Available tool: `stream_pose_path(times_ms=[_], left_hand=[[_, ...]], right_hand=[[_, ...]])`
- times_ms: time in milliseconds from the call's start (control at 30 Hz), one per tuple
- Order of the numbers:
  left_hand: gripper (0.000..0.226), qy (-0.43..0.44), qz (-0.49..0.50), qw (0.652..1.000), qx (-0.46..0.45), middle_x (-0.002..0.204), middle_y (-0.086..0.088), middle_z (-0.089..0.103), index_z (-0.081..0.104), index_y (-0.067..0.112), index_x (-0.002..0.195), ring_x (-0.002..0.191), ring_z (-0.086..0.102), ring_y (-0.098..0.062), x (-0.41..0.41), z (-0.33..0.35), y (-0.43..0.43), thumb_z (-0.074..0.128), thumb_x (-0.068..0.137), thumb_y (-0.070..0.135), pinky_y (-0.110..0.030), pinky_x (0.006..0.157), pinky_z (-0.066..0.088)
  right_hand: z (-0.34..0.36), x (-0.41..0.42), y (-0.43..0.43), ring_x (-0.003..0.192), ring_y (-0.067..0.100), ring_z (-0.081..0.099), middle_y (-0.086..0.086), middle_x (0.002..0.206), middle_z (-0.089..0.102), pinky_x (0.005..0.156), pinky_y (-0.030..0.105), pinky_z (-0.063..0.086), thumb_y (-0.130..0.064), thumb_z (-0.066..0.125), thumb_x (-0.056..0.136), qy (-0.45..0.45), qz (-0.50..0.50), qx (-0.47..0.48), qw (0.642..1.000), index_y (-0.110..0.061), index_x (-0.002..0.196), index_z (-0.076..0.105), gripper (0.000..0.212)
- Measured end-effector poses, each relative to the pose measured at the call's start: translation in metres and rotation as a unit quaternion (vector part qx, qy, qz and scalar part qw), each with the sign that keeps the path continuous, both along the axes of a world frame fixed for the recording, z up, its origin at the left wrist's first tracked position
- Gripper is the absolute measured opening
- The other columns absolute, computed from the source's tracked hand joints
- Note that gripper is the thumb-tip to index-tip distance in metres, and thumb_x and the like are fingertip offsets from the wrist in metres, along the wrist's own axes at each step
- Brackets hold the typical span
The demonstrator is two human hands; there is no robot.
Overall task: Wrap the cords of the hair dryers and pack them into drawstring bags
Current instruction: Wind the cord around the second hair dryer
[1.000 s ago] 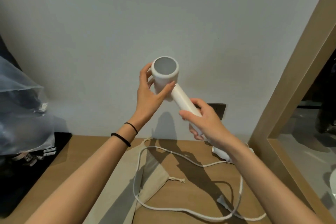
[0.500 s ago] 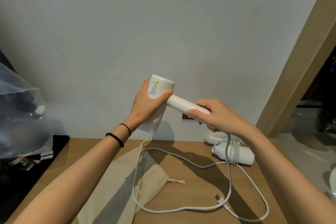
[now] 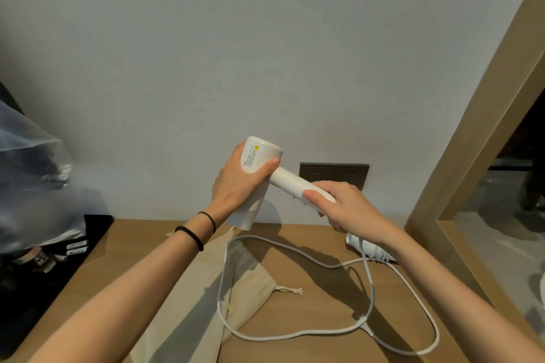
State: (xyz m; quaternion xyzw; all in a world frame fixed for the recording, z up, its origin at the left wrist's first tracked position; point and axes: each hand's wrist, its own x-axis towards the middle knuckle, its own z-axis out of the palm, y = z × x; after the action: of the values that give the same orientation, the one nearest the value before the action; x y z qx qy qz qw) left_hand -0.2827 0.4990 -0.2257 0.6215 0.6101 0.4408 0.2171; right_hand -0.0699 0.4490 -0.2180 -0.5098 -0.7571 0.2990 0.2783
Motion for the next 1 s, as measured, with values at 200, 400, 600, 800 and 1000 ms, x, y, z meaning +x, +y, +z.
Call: stream_pose_path(times_ms=[200,400,600,800,1000], left_hand=[[0.064,-0.234,0.057,0.970,-0.041,0.090,0.002,0.068,0.058,0.028,0.100,0.084,0.068,-0.023,0.013,-0.006,0.002,0.066,0.059,0.077,-0.053,0.078,0.056],[0.060,-0.371,0.073,0.925,-0.049,0.096,-0.003,0.069,0.057,0.026,0.104,0.085,0.069,-0.023,0.024,-0.002,-0.004,0.073,0.062,0.065,-0.045,0.078,0.058],[0.056,-0.407,0.033,0.912,-0.021,0.105,-0.005,0.064,0.046,0.020,0.120,0.092,0.067,-0.022,0.034,0.002,-0.013,0.072,0.078,0.046,-0.037,0.076,0.057],[0.048,-0.362,-0.021,0.932,0.010,0.108,-0.001,0.062,0.046,0.027,0.120,0.094,0.066,-0.016,0.029,-0.011,-0.020,0.070,0.081,0.041,-0.035,0.079,0.057],[0.050,-0.364,-0.076,0.928,-0.019,0.108,-0.006,0.067,0.053,0.021,0.120,0.091,0.068,-0.021,0.010,0.004,-0.012,0.070,0.079,0.043,-0.032,0.071,0.056]], right_hand=[[-0.013,-0.031,-0.002,0.062,0.008,0.050,-0.009,0.078,0.054,0.053,0.022,0.039,-0.039,0.047,0.096,0.111,-0.081,0.017,0.990,-0.023,0.116,0.056,0.027],[-0.017,-0.051,-0.001,0.080,0.014,0.059,-0.009,0.088,0.059,0.063,0.030,0.052,-0.044,0.046,0.096,0.144,-0.116,0.059,0.981,-0.027,0.120,0.054,0.030],[-0.023,-0.059,-0.006,0.089,0.015,0.059,-0.004,0.099,0.061,0.076,0.042,0.053,-0.045,0.039,0.098,0.158,-0.133,0.117,0.971,-0.033,0.119,0.048,0.026],[-0.024,-0.054,-0.008,0.056,0.008,0.053,-0.003,0.088,0.058,0.048,0.025,0.044,-0.042,0.038,0.099,0.216,-0.062,0.027,0.974,-0.037,0.121,0.041,0.022],[-0.022,-0.033,-0.014,0.039,0.012,0.039,0.007,0.060,0.050,0.040,0.018,0.034,-0.054,0.027,0.092,0.266,0.114,-0.207,0.934,-0.009,0.097,0.047,0.049]])
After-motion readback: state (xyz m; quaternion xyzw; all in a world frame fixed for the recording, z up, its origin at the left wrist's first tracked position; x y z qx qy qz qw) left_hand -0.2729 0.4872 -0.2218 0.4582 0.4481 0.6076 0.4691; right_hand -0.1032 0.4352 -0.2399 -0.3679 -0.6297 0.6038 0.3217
